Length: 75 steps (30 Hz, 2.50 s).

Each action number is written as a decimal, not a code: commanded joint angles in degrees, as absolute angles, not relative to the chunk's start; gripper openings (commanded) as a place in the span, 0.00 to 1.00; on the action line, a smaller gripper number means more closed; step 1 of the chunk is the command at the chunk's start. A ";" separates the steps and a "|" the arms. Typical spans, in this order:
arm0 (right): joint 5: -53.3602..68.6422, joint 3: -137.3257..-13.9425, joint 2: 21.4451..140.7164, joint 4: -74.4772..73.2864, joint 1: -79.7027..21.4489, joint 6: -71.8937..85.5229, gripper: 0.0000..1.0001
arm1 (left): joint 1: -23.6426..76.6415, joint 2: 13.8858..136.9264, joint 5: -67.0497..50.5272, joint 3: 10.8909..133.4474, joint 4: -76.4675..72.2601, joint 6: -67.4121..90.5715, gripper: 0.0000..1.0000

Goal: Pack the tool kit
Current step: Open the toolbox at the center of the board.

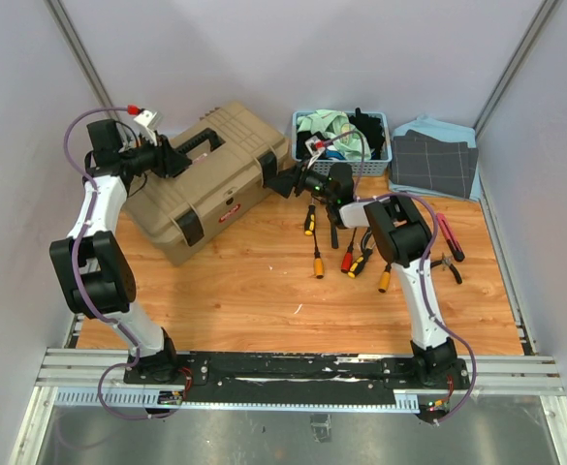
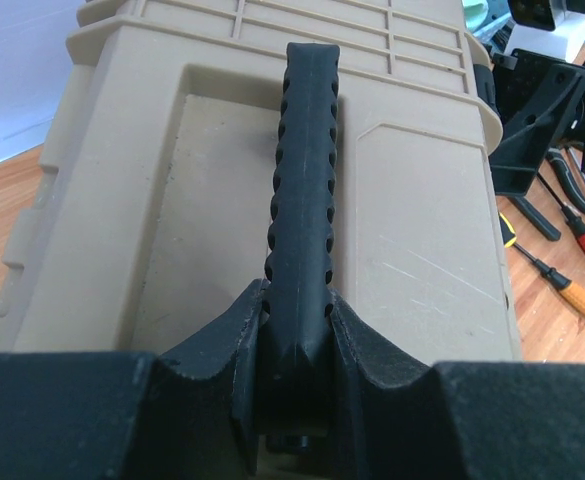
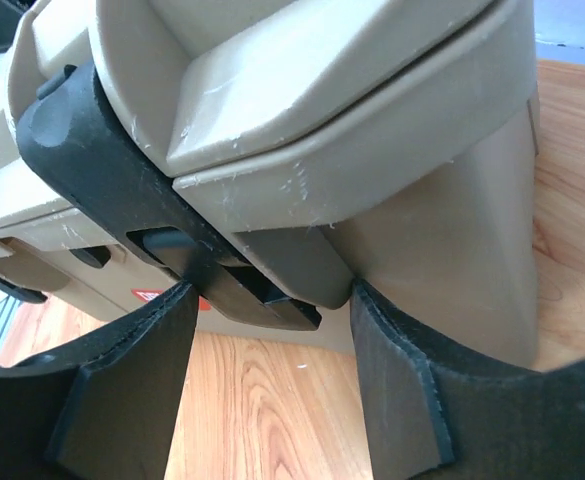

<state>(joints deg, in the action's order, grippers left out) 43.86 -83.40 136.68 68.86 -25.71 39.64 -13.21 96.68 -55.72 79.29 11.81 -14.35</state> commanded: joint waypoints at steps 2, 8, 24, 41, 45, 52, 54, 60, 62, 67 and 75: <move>49.76 -90.56 138.08 82.73 -31.46 54.90 0.51 | -9.63 98.21 -56.30 77.21 12.32 -8.15 0.00; 48.87 -92.78 139.89 85.83 -31.44 61.77 0.44 | -9.58 98.15 -56.54 76.75 10.55 -5.77 0.00; 44.63 -88.92 136.59 85.33 -31.27 62.93 0.01 | -9.60 97.78 -54.46 75.88 8.81 -4.09 0.00; 35.68 -79.20 123.08 63.27 -30.88 44.54 0.01 | -9.50 98.04 -44.82 76.16 8.79 -3.82 0.00; 32.76 -79.19 121.36 57.99 -30.82 42.63 0.01 | -9.57 97.90 -42.88 76.25 9.21 -4.17 0.00; 28.95 -79.04 117.56 49.86 -30.86 41.25 0.01 | -9.44 97.78 -40.37 76.09 9.14 -4.24 0.00; 27.62 -78.83 116.15 47.03 -30.99 40.78 0.01 | -9.48 97.76 -40.06 75.90 9.14 -4.36 0.00; 26.34 -80.79 113.12 37.70 -31.59 36.69 0.01 | -9.20 97.41 -39.36 74.97 8.66 -4.11 0.00; 26.22 -81.40 111.60 34.43 -31.73 35.62 0.01 | -9.17 97.22 -39.24 74.63 8.30 -3.81 0.00; 25.01 -81.67 107.60 25.68 -32.02 33.10 0.12 | -9.17 96.74 -39.03 73.93 7.76 -2.95 0.00; 24.88 -76.90 101.02 20.02 -32.58 30.85 0.52 | -9.27 96.05 -33.55 73.19 6.44 0.00 0.00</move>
<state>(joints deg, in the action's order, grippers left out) 23.57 -79.13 103.74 22.35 -32.14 33.69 -10.15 95.31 -40.10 75.57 1.48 -2.26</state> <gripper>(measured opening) 0.474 0.293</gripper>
